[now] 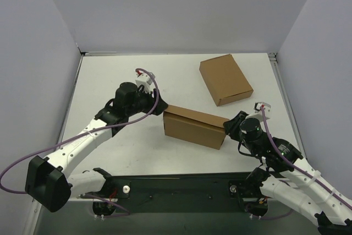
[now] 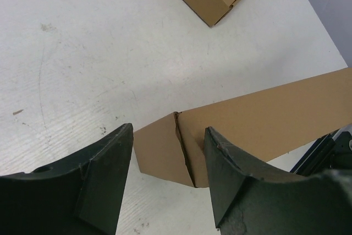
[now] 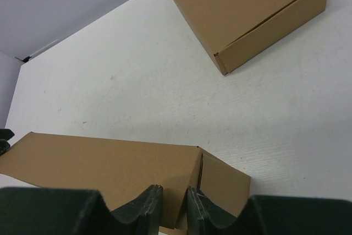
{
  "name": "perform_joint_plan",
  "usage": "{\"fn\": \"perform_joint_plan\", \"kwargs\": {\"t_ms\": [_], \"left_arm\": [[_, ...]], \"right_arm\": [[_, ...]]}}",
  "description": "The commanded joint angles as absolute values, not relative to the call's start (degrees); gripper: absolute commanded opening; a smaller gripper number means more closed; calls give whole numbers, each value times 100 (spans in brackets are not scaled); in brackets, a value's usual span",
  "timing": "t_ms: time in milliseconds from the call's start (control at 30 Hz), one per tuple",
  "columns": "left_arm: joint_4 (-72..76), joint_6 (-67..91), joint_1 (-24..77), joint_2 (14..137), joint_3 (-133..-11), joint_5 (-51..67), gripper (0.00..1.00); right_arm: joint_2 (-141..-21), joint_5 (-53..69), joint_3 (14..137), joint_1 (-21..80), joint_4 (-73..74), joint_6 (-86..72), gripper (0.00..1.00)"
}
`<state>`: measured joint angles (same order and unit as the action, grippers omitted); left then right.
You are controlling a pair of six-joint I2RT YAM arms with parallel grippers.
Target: Fold the paper box
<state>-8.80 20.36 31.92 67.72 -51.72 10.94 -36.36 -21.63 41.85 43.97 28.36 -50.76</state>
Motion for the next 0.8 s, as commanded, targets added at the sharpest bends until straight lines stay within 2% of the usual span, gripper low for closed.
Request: {"fn": "perform_joint_plan", "kwargs": {"t_ms": [0, 500, 767], "left_arm": [[-220, 2136, 3182, 6627, -4826, 1520, 63], [-123, 2241, 3173, 6065, -4333, 1301, 63], [-194, 2601, 3173, 6038, -4851, 1230, 65]], "right_arm": [[-3770, -2241, 3876, 4438, 3858, -4808, 19], [-3762, -2329, 3938, 4430, 3938, -4728, 19], [-3797, -2294, 3964, 4430, 3938, -4720, 19]]}}
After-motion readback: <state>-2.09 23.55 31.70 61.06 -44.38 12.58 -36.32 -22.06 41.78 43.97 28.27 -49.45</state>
